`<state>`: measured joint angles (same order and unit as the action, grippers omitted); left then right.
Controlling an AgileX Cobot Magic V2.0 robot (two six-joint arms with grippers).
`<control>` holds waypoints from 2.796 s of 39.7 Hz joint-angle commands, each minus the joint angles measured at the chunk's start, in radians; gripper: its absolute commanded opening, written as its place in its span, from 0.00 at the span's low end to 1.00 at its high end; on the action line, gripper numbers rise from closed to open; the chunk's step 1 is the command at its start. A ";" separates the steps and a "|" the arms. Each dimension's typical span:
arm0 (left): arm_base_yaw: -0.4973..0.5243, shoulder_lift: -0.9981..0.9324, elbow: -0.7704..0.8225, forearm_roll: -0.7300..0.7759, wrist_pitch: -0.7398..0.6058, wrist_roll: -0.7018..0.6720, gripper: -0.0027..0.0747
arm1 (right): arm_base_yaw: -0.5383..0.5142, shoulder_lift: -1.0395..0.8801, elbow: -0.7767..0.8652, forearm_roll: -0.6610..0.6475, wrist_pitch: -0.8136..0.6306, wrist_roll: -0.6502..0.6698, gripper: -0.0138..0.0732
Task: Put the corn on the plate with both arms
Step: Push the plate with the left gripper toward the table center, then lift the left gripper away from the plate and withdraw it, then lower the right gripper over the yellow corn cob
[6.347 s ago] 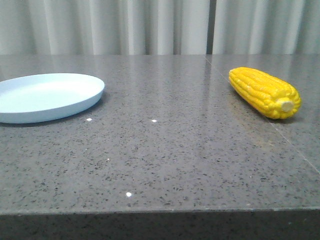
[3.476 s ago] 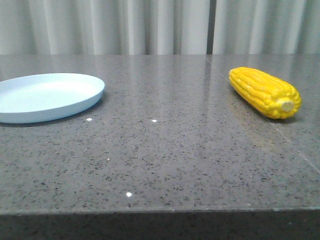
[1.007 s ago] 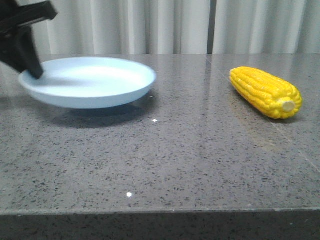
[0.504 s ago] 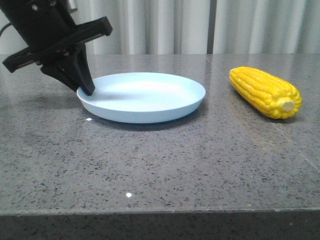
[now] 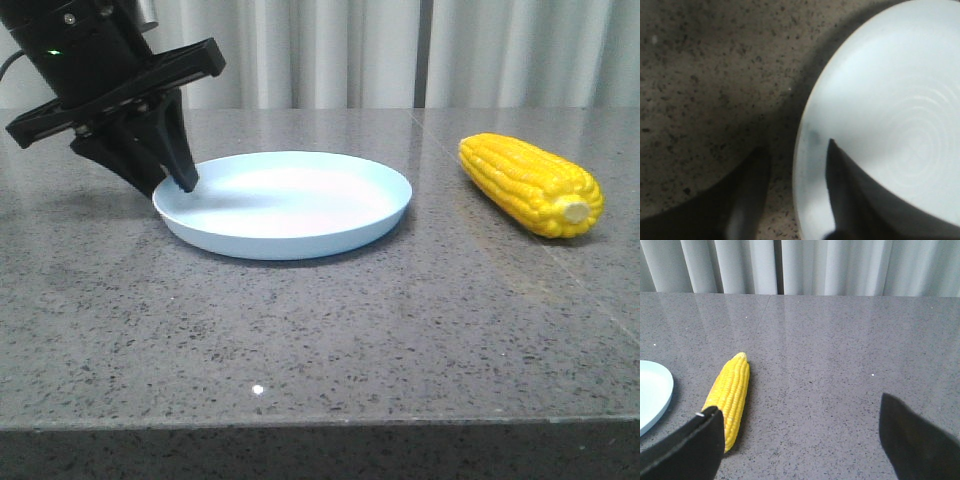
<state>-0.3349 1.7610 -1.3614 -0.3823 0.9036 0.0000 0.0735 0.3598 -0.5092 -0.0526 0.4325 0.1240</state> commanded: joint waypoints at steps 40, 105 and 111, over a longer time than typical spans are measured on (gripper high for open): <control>0.120 -0.810 0.473 0.298 -0.350 0.082 0.01 | -0.004 0.015 -0.036 -0.005 -0.076 -0.005 0.90; 0.120 -1.682 0.966 0.414 -0.573 0.082 0.01 | 0.166 0.928 -0.615 0.184 0.305 0.003 0.90; 0.120 -1.682 0.966 0.414 -0.573 0.082 0.01 | 0.166 1.068 -0.690 0.233 0.315 0.003 0.90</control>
<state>-0.2055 0.0650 -0.3691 0.0312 0.4122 0.0826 0.2382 1.3939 -1.1338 0.1502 0.7755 0.1260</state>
